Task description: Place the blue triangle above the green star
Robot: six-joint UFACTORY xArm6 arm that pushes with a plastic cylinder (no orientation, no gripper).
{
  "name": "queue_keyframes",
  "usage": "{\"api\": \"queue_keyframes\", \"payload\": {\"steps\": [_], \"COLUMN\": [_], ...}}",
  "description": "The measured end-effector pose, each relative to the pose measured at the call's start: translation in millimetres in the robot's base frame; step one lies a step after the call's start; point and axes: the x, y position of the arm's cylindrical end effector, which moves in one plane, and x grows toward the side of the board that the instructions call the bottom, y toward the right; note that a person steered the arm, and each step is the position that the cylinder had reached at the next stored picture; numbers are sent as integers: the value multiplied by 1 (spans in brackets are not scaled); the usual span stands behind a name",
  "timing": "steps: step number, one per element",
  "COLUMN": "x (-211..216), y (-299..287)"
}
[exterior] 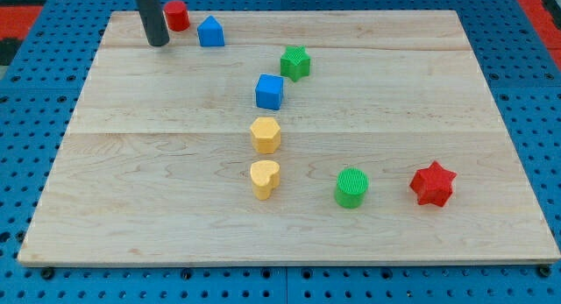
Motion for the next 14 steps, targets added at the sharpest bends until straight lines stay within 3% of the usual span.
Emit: {"api": "queue_keyframes", "payload": {"steps": [4,7,8,11,13,14], "x": [-13,-2,-7,-8,48,39], "y": [191,-41,-91,-108,-5,81]}}
